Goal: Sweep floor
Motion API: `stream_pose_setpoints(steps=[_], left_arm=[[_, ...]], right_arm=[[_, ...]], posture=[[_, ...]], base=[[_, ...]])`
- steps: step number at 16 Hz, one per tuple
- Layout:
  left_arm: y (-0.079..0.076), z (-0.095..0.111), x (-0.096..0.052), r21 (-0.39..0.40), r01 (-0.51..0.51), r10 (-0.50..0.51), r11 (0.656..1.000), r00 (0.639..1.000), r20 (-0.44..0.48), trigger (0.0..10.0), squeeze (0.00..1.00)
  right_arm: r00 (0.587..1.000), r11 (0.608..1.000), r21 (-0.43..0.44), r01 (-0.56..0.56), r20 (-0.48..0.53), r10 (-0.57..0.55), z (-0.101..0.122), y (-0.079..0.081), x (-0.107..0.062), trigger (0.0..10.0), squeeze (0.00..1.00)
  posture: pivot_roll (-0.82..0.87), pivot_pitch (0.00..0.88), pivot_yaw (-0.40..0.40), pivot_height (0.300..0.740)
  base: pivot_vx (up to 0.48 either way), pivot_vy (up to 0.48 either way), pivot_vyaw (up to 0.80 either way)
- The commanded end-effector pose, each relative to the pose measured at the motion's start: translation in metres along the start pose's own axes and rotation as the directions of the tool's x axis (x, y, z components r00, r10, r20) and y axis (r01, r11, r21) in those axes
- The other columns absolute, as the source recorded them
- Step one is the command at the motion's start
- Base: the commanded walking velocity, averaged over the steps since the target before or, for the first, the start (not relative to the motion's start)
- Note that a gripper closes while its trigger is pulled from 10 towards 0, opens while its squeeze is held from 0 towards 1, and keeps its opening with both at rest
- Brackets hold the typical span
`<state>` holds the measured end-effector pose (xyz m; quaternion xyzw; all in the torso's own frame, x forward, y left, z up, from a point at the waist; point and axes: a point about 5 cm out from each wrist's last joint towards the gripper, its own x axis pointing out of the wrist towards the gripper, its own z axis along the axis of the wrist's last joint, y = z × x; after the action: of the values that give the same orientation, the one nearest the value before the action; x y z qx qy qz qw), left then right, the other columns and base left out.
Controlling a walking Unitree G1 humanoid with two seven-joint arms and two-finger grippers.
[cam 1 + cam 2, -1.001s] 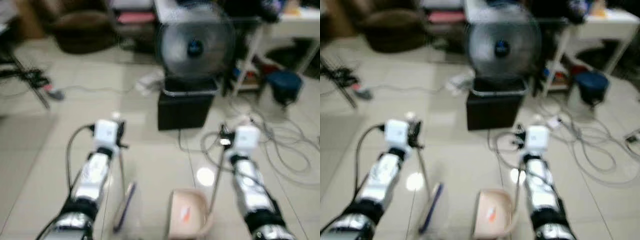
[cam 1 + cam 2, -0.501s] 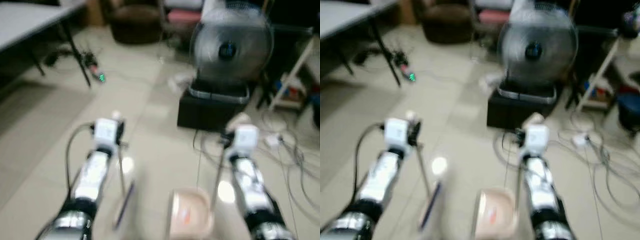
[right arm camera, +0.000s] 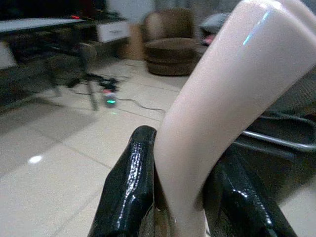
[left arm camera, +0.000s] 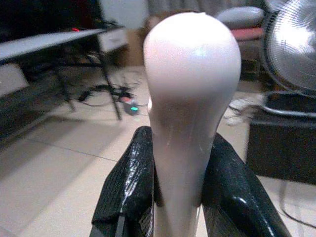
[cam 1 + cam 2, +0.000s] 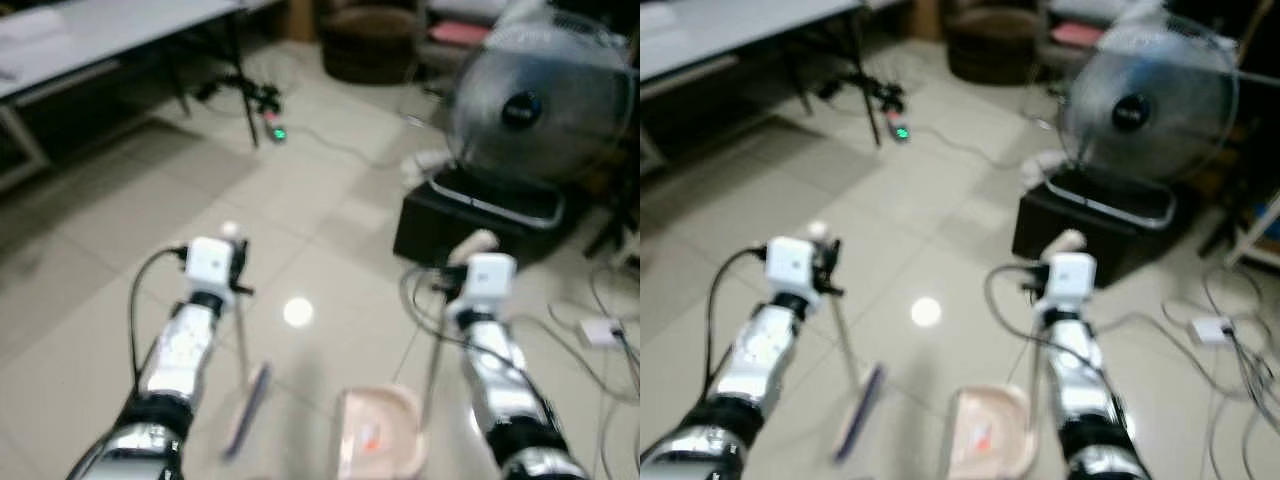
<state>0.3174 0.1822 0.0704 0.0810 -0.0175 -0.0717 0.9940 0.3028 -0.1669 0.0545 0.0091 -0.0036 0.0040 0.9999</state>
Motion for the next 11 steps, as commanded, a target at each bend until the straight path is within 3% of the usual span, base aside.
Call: stream_pose_setpoints(steps=[1, 11], left_arm=[[-0.0025, 0.0092, 0.0058, 0.017, 0.016, -0.017, 1.000, 0.999, 0.034, 10.0, 0.00], [-0.0024, 0.0101, 0.0053, 0.019, 0.015, -0.015, 1.000, 0.999, 0.036, 10.0, 0.00]], right_arm=[[0.999, 1.000, 0.012, 0.012, 0.043, -0.012, 0.0083, -0.0032, 0.0034, 10.0, 0.00], [0.999, 1.000, 0.010, 0.000, 0.050, -0.001, 0.0092, -0.0010, 0.0029, 10.0, 0.00]], posture=[[-0.09, 0.000, 0.071, 0.740], [-0.09, 0.000, 0.069, 0.740]], base=[[0.000, -0.480, 0.80], [0.000, -0.480, 0.80]])
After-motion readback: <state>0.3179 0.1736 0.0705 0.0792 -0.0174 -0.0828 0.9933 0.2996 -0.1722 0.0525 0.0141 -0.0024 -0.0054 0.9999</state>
